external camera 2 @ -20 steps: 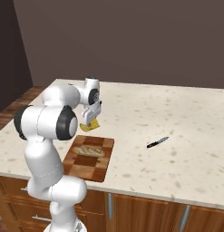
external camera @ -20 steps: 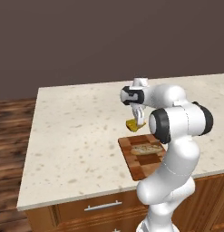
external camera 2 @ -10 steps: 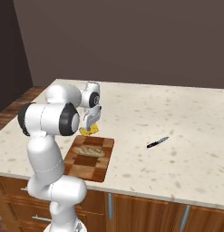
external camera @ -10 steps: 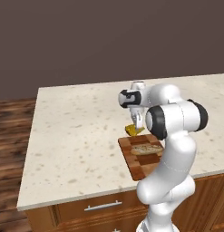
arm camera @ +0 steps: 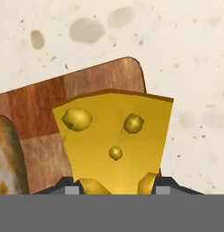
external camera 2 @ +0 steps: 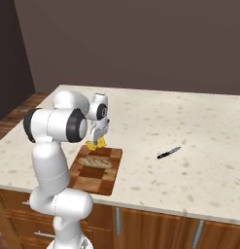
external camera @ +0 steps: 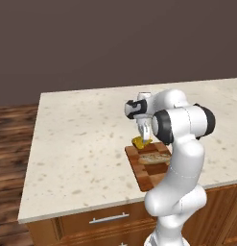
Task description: Retrieve the sausage and cheese from the fridge and place them on the cutting board on the counter.
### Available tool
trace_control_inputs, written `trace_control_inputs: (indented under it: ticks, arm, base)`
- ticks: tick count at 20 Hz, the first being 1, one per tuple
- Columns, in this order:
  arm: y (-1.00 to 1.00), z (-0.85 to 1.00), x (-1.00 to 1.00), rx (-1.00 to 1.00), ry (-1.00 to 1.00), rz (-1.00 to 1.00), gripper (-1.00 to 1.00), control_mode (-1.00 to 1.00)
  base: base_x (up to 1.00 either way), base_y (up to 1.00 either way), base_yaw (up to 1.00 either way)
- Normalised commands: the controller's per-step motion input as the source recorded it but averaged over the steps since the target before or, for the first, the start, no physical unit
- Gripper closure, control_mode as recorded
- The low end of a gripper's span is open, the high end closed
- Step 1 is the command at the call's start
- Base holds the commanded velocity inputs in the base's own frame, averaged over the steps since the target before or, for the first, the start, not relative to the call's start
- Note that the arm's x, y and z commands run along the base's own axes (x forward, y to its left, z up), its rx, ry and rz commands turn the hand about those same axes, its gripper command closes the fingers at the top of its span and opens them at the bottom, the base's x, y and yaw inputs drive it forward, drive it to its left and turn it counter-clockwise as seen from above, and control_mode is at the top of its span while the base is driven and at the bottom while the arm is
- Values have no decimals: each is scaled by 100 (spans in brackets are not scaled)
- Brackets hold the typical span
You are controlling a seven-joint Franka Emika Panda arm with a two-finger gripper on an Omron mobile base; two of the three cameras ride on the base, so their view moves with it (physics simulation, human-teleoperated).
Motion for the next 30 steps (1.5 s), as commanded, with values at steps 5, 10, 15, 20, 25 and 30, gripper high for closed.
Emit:
trace_control_inputs:
  ticks: [5,10,15,20,25,30]
  arm:
    - [0,-20,-3,0,6,0,100,-100]
    - [0,-8,-43,0,0,0,100,-100]
    - [0,0,-67,-1,-25,-2,100,-100]
    - [-2,-11,52,0,-16,0,-100,-100]
    - [-31,0,58,2,-6,7,-100,-100]
    - [7,0,-98,0,-11,0,-100,-100]
  base:
    - [0,0,0]
    - [0,0,0]
    - [0,0,0]
    - [0,0,0]
    - [0,0,0]
    - [0,0,0]
